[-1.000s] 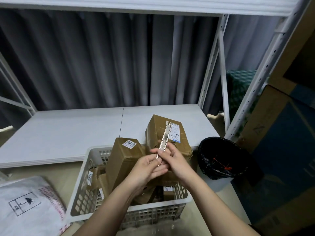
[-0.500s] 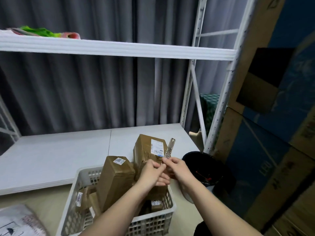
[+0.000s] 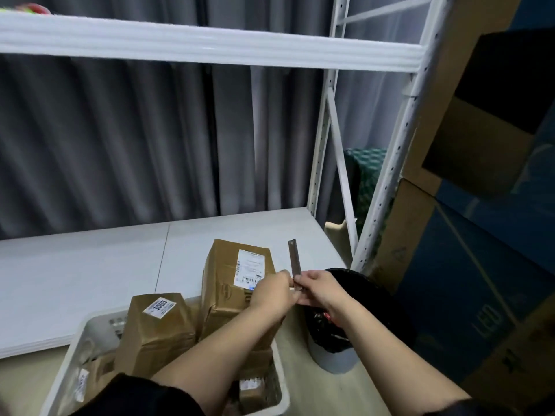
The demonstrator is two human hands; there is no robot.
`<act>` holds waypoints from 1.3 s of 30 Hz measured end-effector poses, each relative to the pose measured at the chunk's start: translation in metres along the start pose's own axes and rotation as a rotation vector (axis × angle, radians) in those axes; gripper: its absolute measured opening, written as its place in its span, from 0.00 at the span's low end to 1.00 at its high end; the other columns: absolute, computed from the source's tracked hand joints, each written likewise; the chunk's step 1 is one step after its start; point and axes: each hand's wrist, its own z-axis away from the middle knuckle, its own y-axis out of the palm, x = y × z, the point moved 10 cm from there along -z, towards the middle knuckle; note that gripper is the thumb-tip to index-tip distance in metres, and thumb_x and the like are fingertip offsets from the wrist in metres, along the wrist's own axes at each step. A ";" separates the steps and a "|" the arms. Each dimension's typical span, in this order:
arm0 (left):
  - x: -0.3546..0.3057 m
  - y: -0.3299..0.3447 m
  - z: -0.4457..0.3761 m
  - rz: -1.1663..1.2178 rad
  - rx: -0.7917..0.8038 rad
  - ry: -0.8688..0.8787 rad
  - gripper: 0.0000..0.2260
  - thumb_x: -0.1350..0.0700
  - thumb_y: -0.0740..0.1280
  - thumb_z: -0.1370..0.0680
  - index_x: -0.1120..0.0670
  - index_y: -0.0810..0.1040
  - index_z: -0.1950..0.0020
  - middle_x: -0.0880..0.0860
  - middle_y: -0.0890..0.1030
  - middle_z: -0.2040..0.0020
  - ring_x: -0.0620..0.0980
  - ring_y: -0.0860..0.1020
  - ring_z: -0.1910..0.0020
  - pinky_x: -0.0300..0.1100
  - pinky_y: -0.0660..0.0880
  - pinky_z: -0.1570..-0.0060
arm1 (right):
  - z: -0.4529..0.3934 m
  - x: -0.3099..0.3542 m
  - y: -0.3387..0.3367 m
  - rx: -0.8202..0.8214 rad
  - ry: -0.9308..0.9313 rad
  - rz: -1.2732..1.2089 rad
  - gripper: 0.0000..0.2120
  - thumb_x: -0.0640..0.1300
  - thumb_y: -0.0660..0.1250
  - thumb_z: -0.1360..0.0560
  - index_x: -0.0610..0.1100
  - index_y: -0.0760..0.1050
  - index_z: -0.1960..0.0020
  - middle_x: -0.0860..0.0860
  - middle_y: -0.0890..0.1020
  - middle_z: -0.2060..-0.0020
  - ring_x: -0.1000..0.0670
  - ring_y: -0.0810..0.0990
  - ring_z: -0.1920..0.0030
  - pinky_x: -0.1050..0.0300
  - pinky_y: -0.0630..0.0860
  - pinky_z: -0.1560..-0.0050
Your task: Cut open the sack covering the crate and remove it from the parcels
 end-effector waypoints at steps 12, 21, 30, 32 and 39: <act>0.010 0.072 -0.150 -0.670 0.312 0.184 0.25 0.42 0.54 0.21 0.52 0.66 0.27 0.57 0.67 0.28 0.56 0.59 0.26 0.58 0.45 0.26 | -0.166 -0.054 -0.025 -0.146 0.139 -0.174 0.14 0.32 0.59 0.24 0.40 0.72 0.67 0.46 0.77 0.72 0.56 0.76 0.80 0.67 0.72 0.78; 0.057 0.098 -0.202 -0.929 0.421 0.061 0.20 0.47 0.57 0.21 0.52 0.69 0.31 0.55 0.68 0.31 0.56 0.59 0.28 0.59 0.50 0.30 | -0.244 -0.146 -0.003 -0.215 0.276 -0.268 0.16 0.31 0.58 0.23 0.39 0.68 0.70 0.53 0.72 0.86 0.57 0.67 0.87 0.70 0.62 0.83; 0.048 0.117 -0.218 -0.984 0.426 0.136 0.18 0.52 0.58 0.21 0.53 0.70 0.31 0.55 0.70 0.31 0.55 0.60 0.28 0.59 0.42 0.26 | -0.264 -0.176 0.006 -0.237 0.321 -0.197 0.09 0.27 0.53 0.22 0.36 0.69 0.54 0.45 0.73 0.74 0.57 0.72 0.85 0.68 0.66 0.83; 0.050 0.118 -0.217 -0.995 0.434 0.128 0.19 0.54 0.58 0.21 0.53 0.69 0.31 0.56 0.70 0.31 0.56 0.61 0.28 0.59 0.41 0.26 | -0.267 -0.184 0.006 -0.249 0.352 -0.157 0.15 0.30 0.56 0.22 0.39 0.67 0.67 0.48 0.72 0.75 0.53 0.72 0.78 0.63 0.71 0.72; 0.052 0.121 -0.216 -0.984 0.432 0.125 0.17 0.52 0.59 0.22 0.52 0.71 0.33 0.54 0.73 0.34 0.55 0.65 0.31 0.57 0.45 0.27 | -0.276 -0.205 0.001 -0.338 0.322 -0.272 0.07 0.33 0.61 0.27 0.44 0.73 0.55 0.42 0.80 0.59 0.50 0.79 0.72 0.59 0.75 0.66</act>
